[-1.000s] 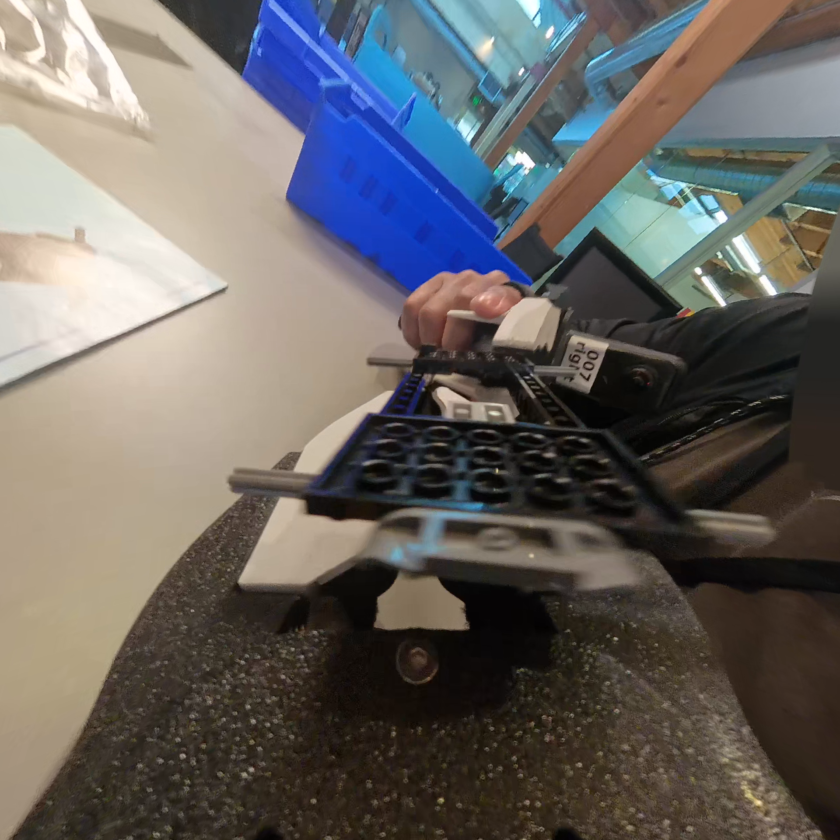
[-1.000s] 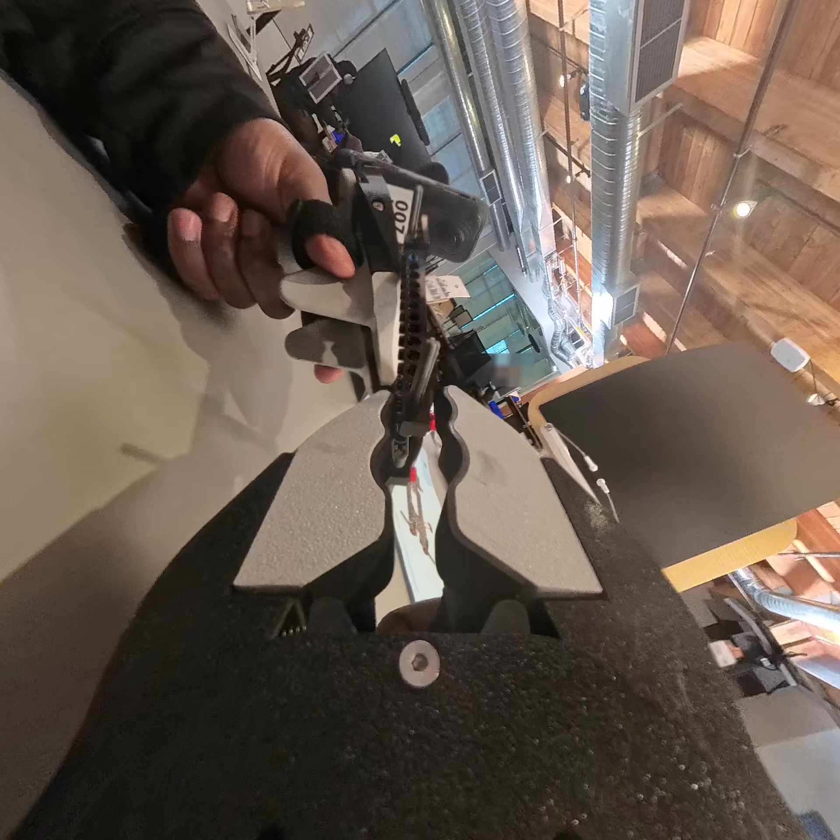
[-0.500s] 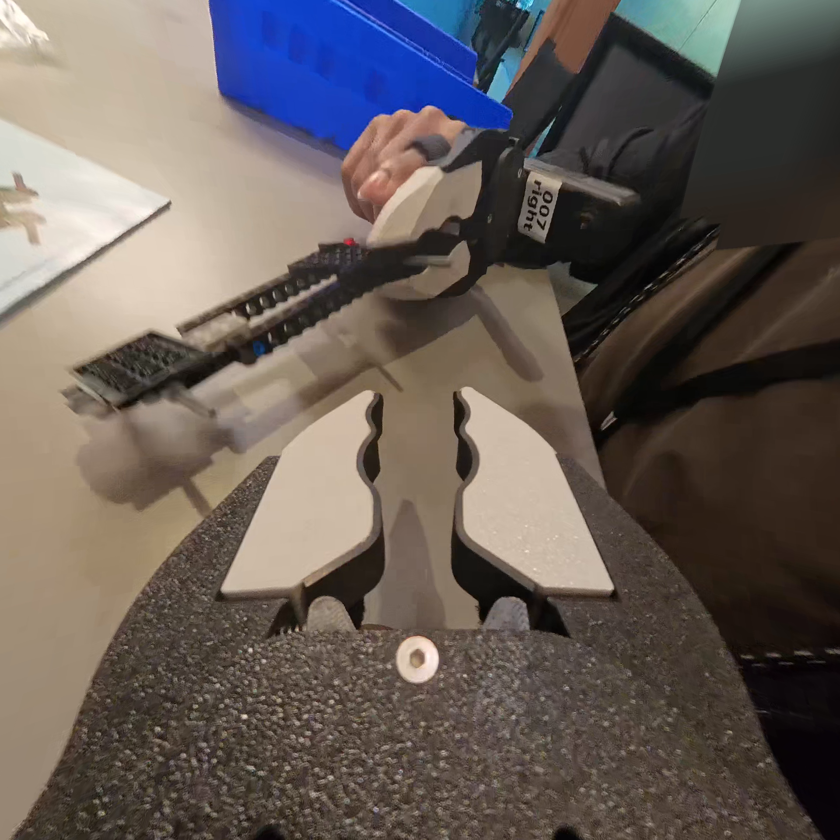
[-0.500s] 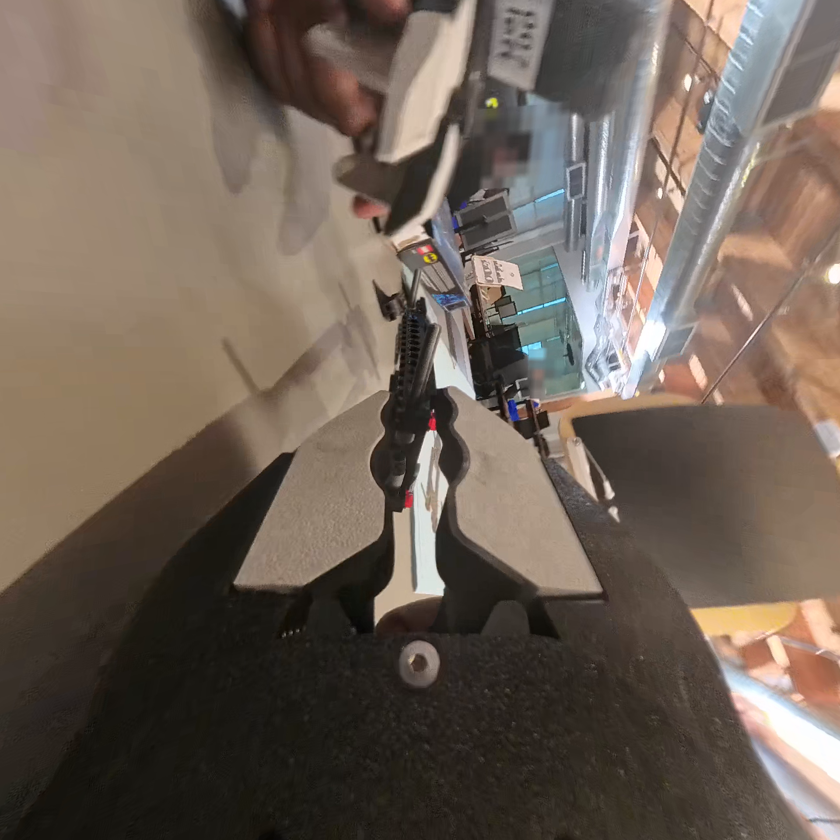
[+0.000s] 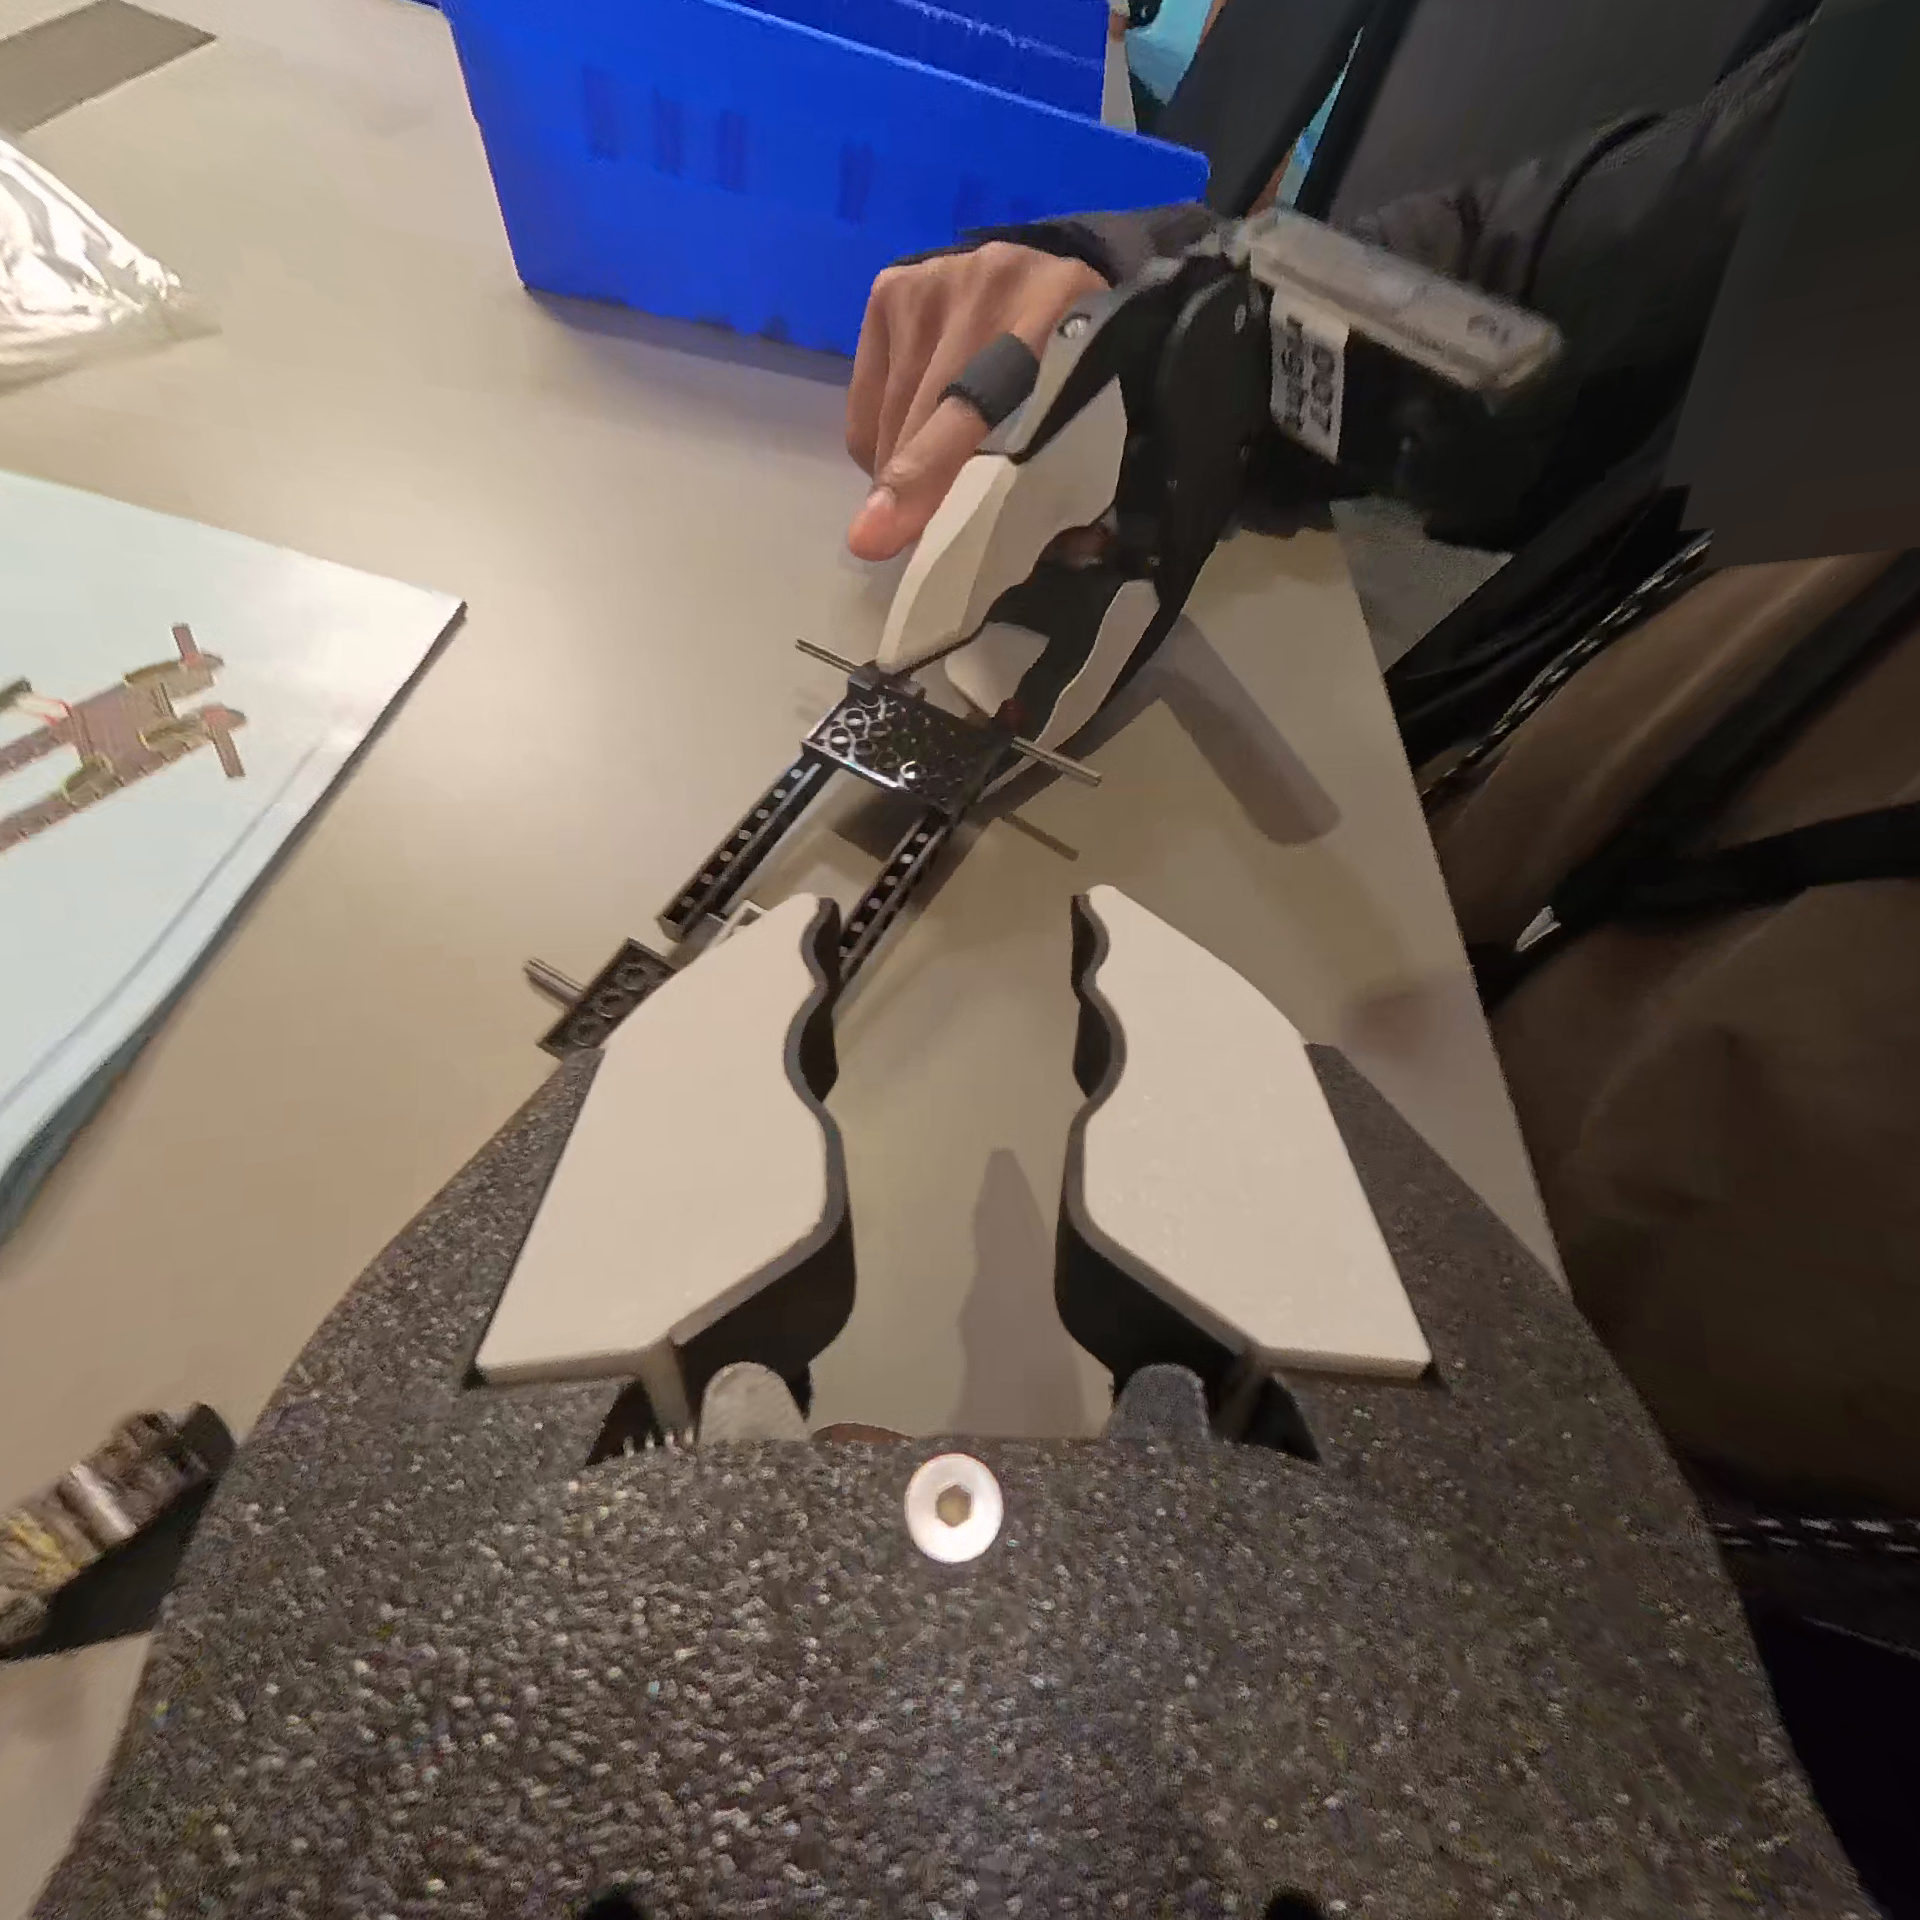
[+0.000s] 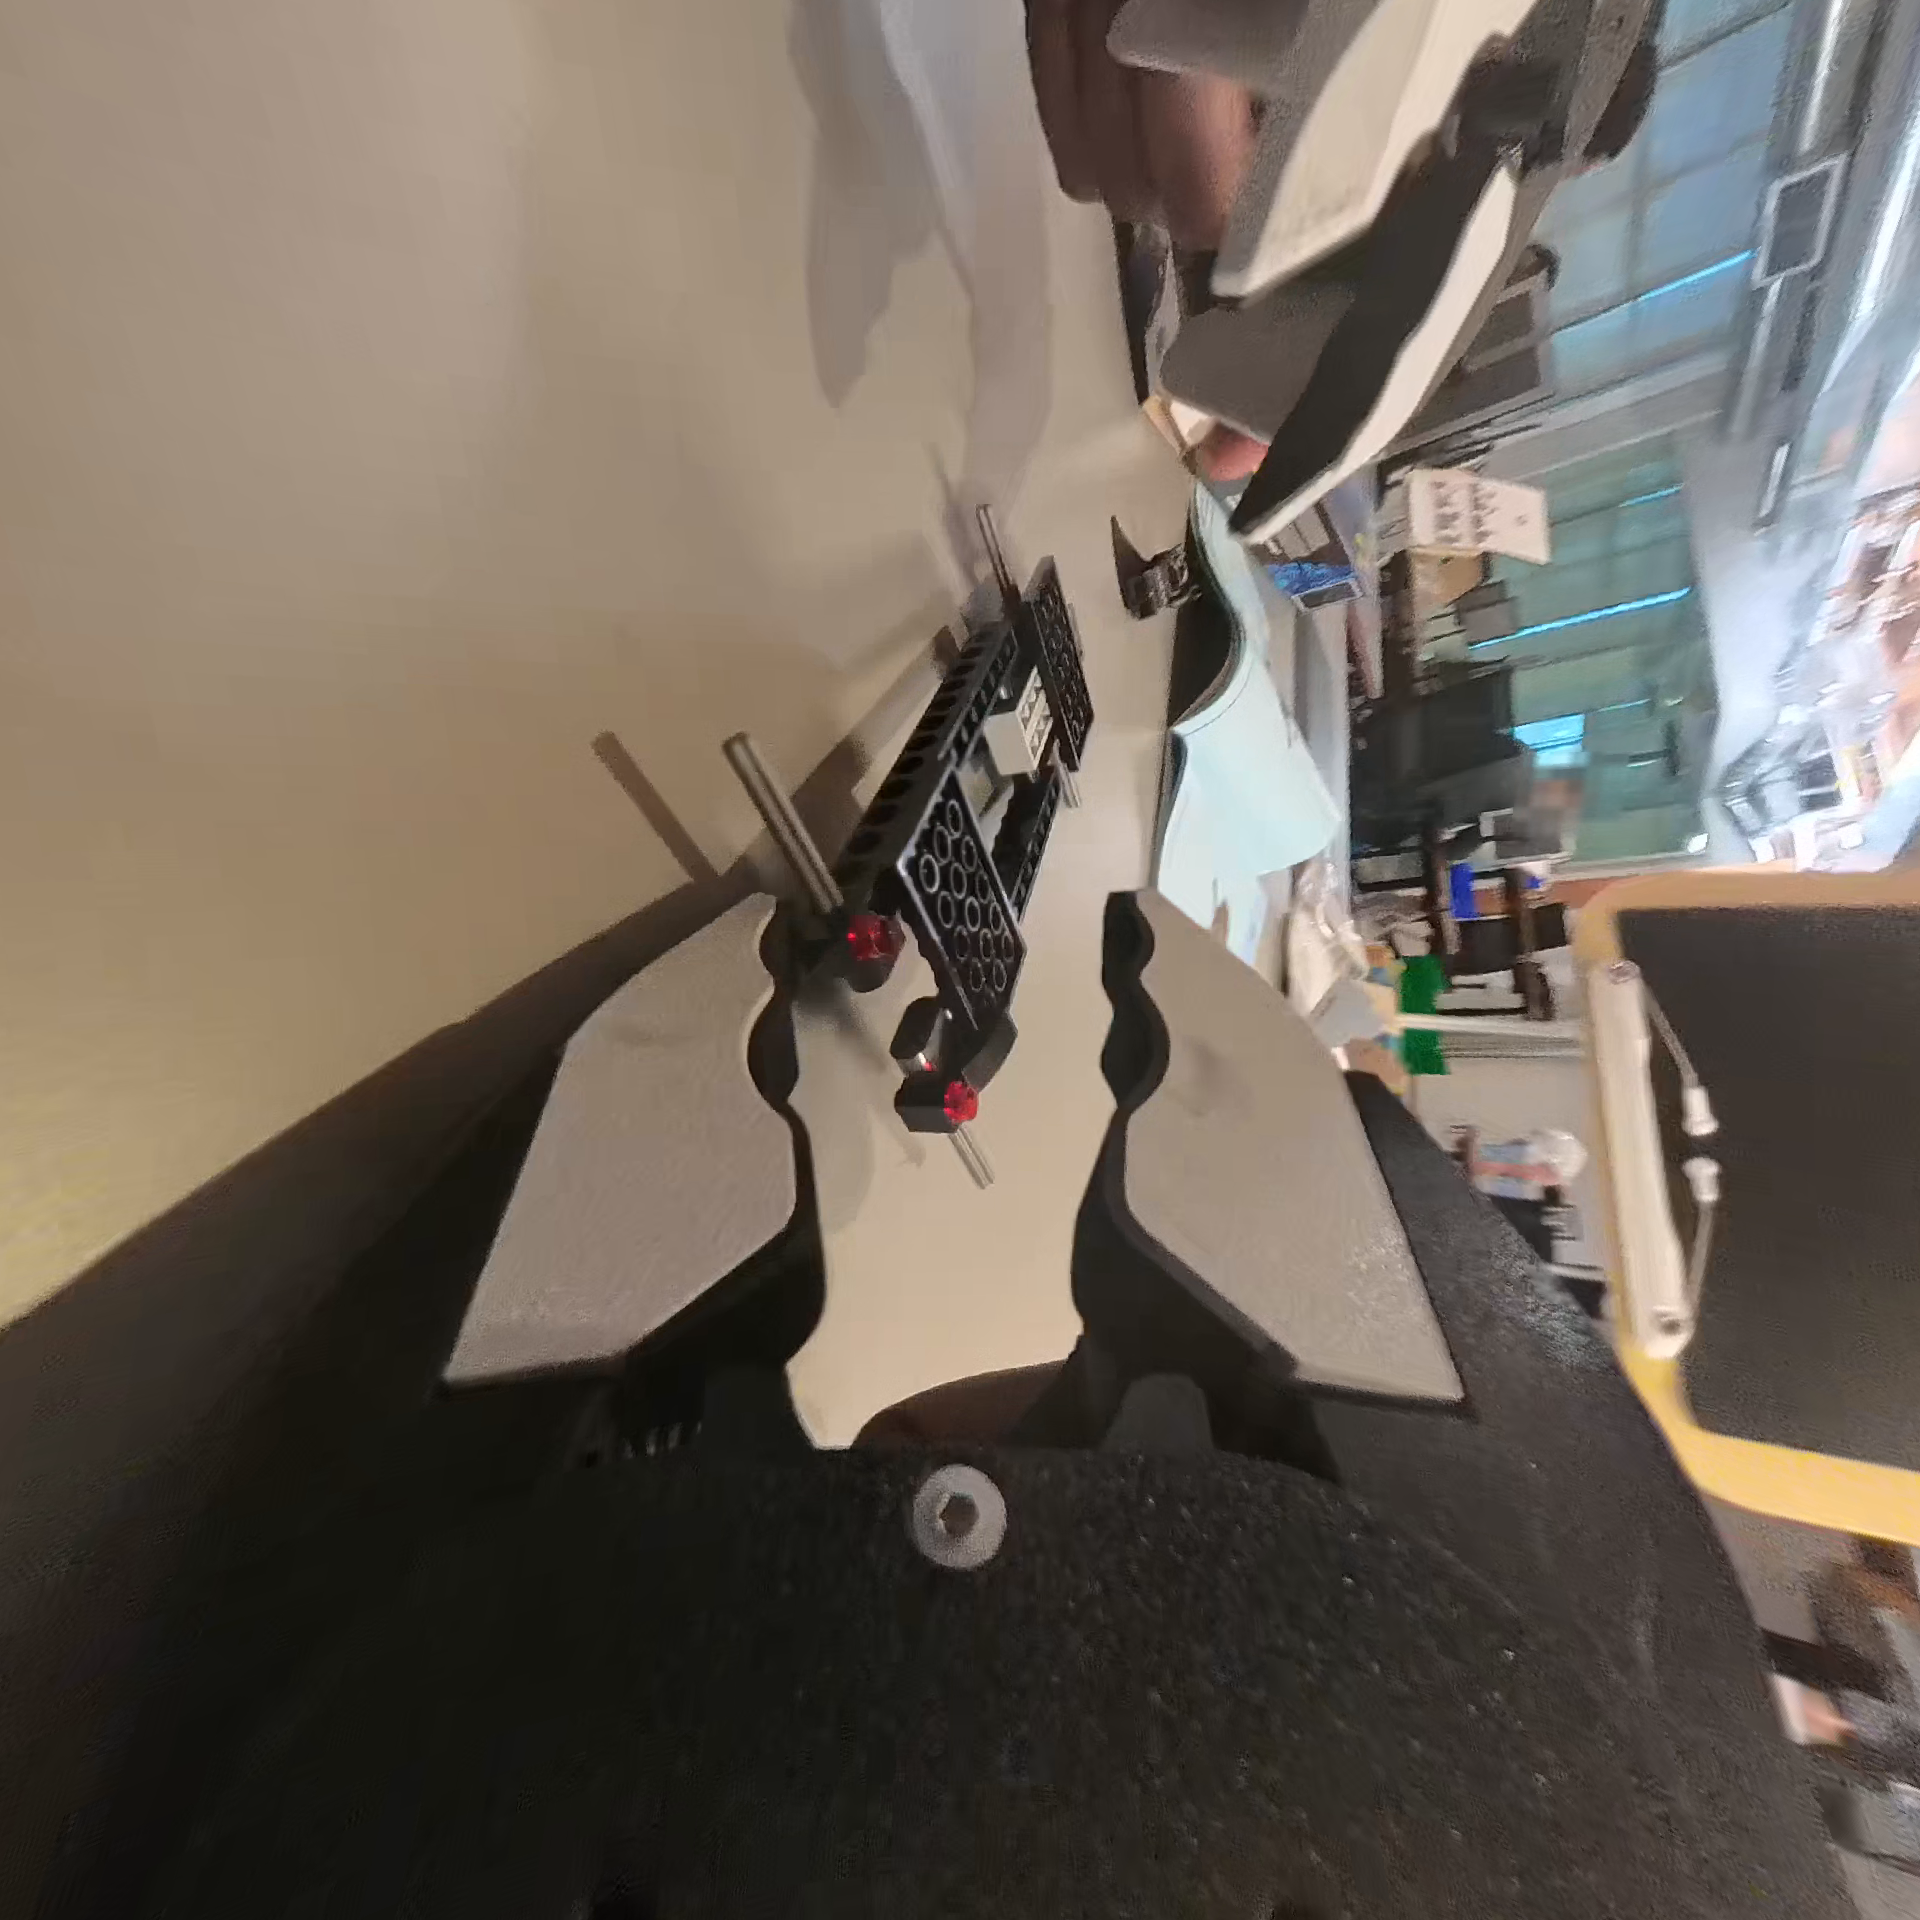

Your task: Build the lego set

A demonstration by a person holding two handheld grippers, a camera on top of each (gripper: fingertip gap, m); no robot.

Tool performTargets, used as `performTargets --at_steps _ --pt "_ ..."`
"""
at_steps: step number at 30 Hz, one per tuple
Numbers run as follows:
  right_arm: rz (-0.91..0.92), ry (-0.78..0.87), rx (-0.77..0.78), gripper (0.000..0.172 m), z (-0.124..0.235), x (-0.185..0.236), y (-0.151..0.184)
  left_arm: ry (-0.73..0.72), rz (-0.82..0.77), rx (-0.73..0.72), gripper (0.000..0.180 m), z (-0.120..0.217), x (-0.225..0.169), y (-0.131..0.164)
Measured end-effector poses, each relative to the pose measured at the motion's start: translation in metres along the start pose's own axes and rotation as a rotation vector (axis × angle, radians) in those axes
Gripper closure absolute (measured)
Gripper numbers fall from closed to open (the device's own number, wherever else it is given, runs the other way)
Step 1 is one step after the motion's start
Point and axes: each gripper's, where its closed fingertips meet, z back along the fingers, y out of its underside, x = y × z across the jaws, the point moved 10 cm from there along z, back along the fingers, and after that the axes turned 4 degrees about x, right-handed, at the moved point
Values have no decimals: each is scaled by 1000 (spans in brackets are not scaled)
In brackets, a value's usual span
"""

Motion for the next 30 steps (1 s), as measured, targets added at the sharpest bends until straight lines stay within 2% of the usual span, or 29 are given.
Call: performTargets --at_steps 3,7,13,14,17,20,26,30 --pt "-106 -70 23 108 6 -5 6 -39 -118 37 126 -9 4 -10" --pt "-261 -158 82 108 11 -9 13 -51 -244 133 114 -31 15 -27" --pt "-473 -192 136 102 13 -12 24 49 -361 428 101 -79 32 -31" --pt "-498 -179 146 102 13 -13 26 77 -358 452 102 -85 34 -30" --pt "-562 -139 164 105 14 -15 34 15 -361 523 108 -95 42 -24" --pt "-615 -97 200 114 13 -17 42 -3 -325 520 125 -92 43 -20" --pt "-687 -58 260 128 12 -17 46 -53 -277 492 127 -83 37 -12" --pt "-694 -69 230 125 17 -14 45 -52 -266 484 127 -78 32 -7"
